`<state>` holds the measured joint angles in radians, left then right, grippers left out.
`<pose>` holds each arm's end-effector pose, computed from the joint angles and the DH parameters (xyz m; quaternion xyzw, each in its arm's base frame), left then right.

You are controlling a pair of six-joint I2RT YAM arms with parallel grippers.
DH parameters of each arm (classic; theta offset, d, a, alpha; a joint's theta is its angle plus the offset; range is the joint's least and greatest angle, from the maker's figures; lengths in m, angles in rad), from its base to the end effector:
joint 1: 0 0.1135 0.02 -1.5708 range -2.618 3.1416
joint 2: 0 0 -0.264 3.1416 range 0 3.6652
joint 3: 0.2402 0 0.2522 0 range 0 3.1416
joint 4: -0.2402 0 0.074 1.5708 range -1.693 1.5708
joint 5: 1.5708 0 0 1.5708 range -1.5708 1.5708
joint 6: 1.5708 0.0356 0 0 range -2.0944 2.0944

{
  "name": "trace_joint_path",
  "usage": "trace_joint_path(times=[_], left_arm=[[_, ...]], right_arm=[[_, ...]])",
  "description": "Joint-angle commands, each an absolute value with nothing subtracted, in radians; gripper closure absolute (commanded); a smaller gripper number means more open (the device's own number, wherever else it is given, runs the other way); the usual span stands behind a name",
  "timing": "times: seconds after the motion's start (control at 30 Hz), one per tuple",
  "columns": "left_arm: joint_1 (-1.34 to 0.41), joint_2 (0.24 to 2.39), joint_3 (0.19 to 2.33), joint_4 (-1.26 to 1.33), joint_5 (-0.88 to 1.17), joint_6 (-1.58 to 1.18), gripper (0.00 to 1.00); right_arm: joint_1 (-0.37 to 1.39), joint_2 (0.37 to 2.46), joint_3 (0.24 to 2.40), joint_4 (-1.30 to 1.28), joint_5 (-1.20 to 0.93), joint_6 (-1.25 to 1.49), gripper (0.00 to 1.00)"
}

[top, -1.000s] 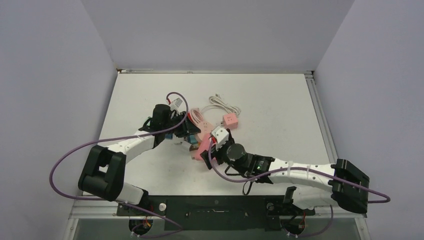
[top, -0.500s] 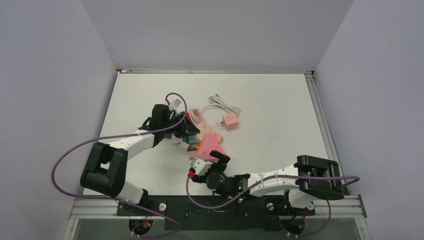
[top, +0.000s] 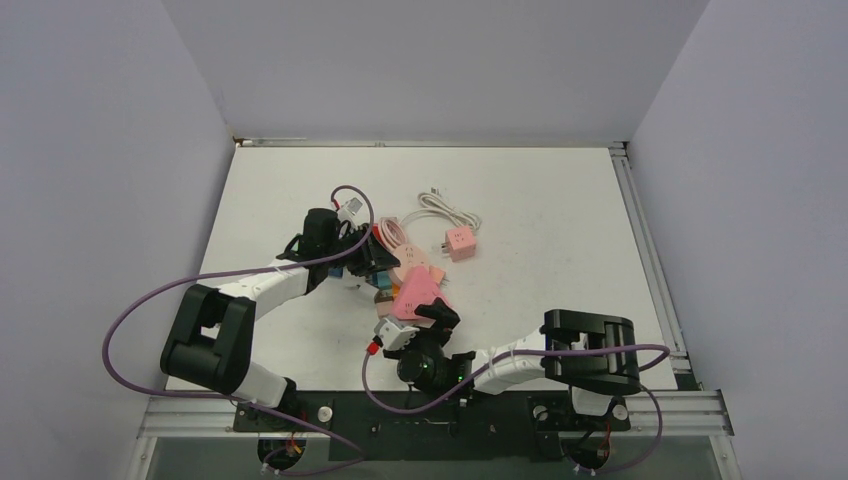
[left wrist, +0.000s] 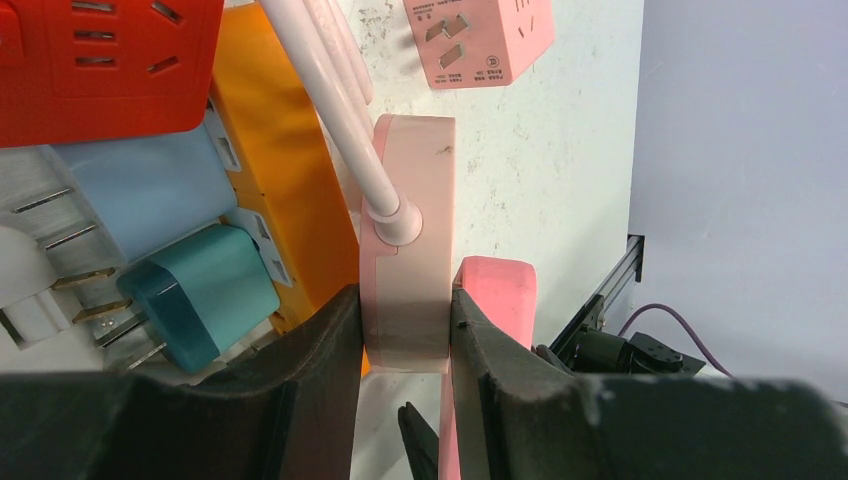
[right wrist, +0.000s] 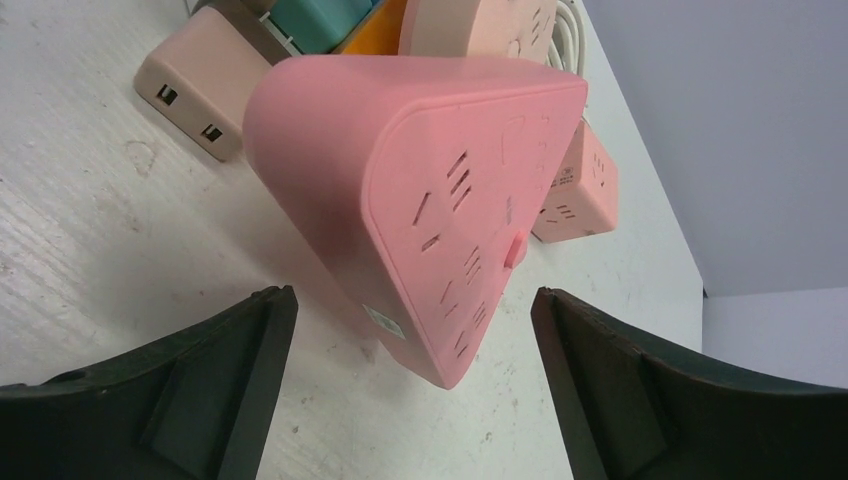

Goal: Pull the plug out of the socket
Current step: Remove the plug from the socket.

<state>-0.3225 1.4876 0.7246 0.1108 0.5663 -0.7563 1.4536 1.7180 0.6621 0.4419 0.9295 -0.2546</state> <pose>0.2778 -0.1130 0.1875 -0.0643 0.8672 -0.4335 0.2366 0.0645 0.3040 0.1361 -0.4628 0.6769 -0.0963 0.5643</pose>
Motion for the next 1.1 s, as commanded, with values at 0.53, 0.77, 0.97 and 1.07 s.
trace_joint_path(times=[0.53,0.77,0.97,1.07], left_arm=[[-0.313,1.472,0.775,0.171,0.6,-0.774,1.0],[-0.313,1.47,0.778,0.165,0.594,-0.766,1.0],[-0.313,1.468,0.778,0.163,0.593,-0.765,1.0],[-0.313,1.468,0.779,0.162,0.592,-0.765,1.0]], right_arm=[[1.399,1.651,0.673,0.537,1.014,-0.268,0.71],[1.39,1.62,0.668,0.538,0.999,-0.27,0.8],[1.395,1.635,0.67,0.538,0.992,-0.282,0.88],[1.408,1.654,0.674,0.545,0.992,-0.305,0.92]])
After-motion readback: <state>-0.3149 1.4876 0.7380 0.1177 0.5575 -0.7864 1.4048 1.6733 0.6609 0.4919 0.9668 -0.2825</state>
